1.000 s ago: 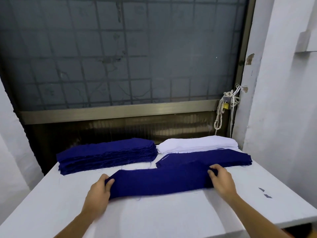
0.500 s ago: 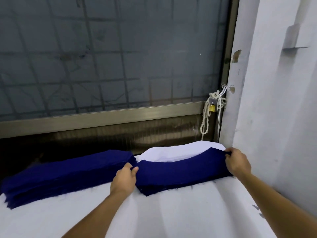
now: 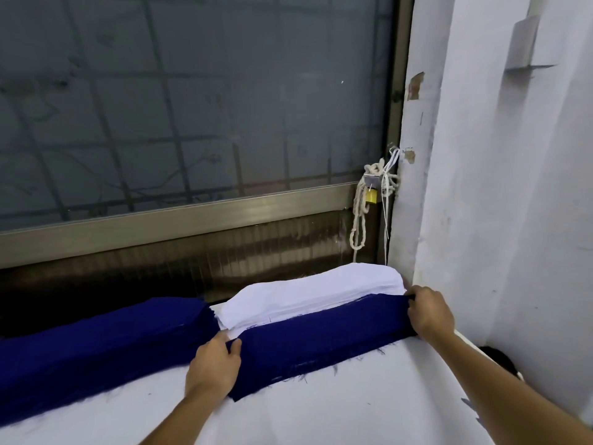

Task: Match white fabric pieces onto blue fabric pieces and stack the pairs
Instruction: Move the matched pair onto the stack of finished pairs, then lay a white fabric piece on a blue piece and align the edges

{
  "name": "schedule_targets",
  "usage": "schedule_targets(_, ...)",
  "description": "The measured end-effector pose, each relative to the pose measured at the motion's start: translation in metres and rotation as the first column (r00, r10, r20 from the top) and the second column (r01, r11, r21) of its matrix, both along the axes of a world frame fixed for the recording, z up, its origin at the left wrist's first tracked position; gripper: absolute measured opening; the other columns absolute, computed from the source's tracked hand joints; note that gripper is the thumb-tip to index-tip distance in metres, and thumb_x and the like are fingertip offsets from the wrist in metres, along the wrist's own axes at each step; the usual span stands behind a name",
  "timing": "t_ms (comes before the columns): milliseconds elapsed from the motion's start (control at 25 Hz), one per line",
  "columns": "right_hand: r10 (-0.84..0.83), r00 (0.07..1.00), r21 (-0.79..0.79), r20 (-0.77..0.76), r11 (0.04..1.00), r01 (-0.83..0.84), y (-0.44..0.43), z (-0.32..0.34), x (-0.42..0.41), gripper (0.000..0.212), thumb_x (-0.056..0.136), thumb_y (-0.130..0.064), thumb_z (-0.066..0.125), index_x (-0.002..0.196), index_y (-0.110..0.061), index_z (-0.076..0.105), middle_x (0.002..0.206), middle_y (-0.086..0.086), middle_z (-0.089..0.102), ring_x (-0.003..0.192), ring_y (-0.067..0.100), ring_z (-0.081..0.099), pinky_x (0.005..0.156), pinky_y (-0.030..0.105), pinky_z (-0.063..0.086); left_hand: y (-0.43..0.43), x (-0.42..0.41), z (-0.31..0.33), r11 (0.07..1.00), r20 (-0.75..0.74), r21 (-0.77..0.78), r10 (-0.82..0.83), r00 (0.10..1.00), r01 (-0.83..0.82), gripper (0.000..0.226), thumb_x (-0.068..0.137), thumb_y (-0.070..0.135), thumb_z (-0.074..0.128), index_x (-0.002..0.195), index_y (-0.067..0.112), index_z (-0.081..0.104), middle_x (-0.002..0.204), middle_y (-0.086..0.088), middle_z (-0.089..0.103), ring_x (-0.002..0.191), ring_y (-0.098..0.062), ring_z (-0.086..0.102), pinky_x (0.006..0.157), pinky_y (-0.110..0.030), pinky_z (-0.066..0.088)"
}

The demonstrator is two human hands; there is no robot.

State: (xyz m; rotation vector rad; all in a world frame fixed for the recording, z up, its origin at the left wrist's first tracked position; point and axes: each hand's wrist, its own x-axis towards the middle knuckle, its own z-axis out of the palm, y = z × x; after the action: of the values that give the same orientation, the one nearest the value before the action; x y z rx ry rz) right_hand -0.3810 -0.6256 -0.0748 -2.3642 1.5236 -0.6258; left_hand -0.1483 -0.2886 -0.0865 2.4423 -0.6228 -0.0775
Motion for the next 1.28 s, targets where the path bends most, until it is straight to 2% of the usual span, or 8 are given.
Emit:
schedule_targets(240,-0.006,0.992,-0.106,-0.126,0.994,-0.007,0.005,-0.009,-0.002,0.035,0.098,-0.009,0.046,0.129,-0.014,0.060,0.120,0.008,0.057,0.113,0.028,0.050,0.089,0.037,0.045,0.006,0.003,-0.006,0.999,-0.002,-0.038,-0.018,1.000,0.018,0.027,0.103,0.036,0.053,0.084,0.017,0.048,0.078,-0.001,0.062,0.070,-0.014,0.059,0.056,-0.026,0.041)
schedule_targets(440,0.000,0.979,-0.257,-0.204,0.965,-0.054,0.011,-0.005,-0.004,0.039,0.094,-0.008,0.048,0.130,-0.019,0.057,0.125,0.004,0.055,0.115,0.025,0.047,0.093,0.034,0.040,0.012,0.009,0.003,0.998,0.033,-0.045,-0.038,0.999,0.039,0.022,0.099,0.034,0.062,0.088,0.020,0.048,0.088,0.002,0.059,0.078,-0.009,0.057,0.065,-0.024,0.049)
schedule_targets(600,0.110,0.985,-0.227,-0.130,0.964,-0.138,0.029,0.005,0.009,0.033,0.099,-0.010,0.045,0.126,-0.022,0.060,0.129,0.001,0.058,0.116,0.022,0.049,0.097,0.033,0.045,0.021,0.008,0.022,0.998,0.160,0.038,-0.058,0.985,0.053,0.019,0.098,0.042,0.060,0.090,0.029,0.050,0.089,0.011,0.056,0.073,-0.007,0.058,0.058,-0.024,0.049)
schedule_targets(800,0.332,0.943,-0.183,-0.010,0.927,-0.328,0.079,0.030,0.055,0.025,0.100,-0.015,0.053,0.119,-0.026,0.066,0.121,-0.003,0.067,0.104,0.012,0.058,0.093,0.027,0.050,0.058,0.030,0.062,0.999,0.301,-0.045,-0.012,0.953,0.026,0.020,0.100,0.041,0.055,0.083,0.034,0.048,0.077,0.012,0.057,0.068,-0.005,0.057,0.055,-0.024,0.049)
schedule_targets(960,0.448,0.894,-0.102,0.028,0.891,-0.443,0.133,0.044,0.110,0.021,0.100,-0.020,0.058,0.117,-0.029,0.065,0.113,-0.005,0.068,0.085,0.007,0.063,0.085,0.021,0.055,0.111,0.072,0.081,0.997,0.374,-0.071,0.035,0.927,-0.009,0.013,0.100,0.038,0.056,0.089,0.033,0.052,0.084,0.013,0.056,0.078,-0.005,0.055,0.070,-0.028,0.053)
schedule_targets(1080,0.506,0.861,-0.090,0.060,0.862,-0.500,0.180,0.051,0.160,0.018,0.099,-0.024,0.059,0.114,-0.032,0.065,0.110,-0.008,0.067,0.083,0.007,0.064,0.083,0.018,0.055,0.160,0.111,0.082,0.994,0.385,-0.007,0.106,0.917,-0.112,0.010,0.103,0.037,0.052,0.100,0.029,0.057,0.096,0.011,0.057,0.086,-0.008,0.056,0.082,-0.034,0.053)
schedule_targets(1160,0.557,0.827,-0.101,0.074,0.830,-0.549,0.209,0.052,0.192,0.015,0.099,-0.026,0.059,0.111,-0.033,0.065,0.108,-0.008,0.065,0.085,0.008,0.063,0.081,0.017,0.053,0.190,0.134,0.078,0.981,0.330,0.065,0.151,0.932,-0.182,0.017,0.104,0.038,0.049,0.111,0.025,0.059,0.106,0.006,0.060,0.094,-0.013,0.058,0.085,-0.035,0.051)
schedule_targets(1280,0.637,0.767,-0.138,0.078,0.769,-0.624,0.243,0.054,0.228,0.013,0.099,-0.026,0.057,0.108,-0.032,0.065,0.107,-0.009,0.063,0.093,0.008,0.059,0.082,0.021,0.051,0.222,0.161,0.072,0.977,0.183,0.146,0.129,0.975,-0.157,0.028,0.105,0.036,0.047,0.130,0.024,0.055,0.122,0.000,0.062,0.108,-0.018,0.059,0.095,-0.040,0.050)
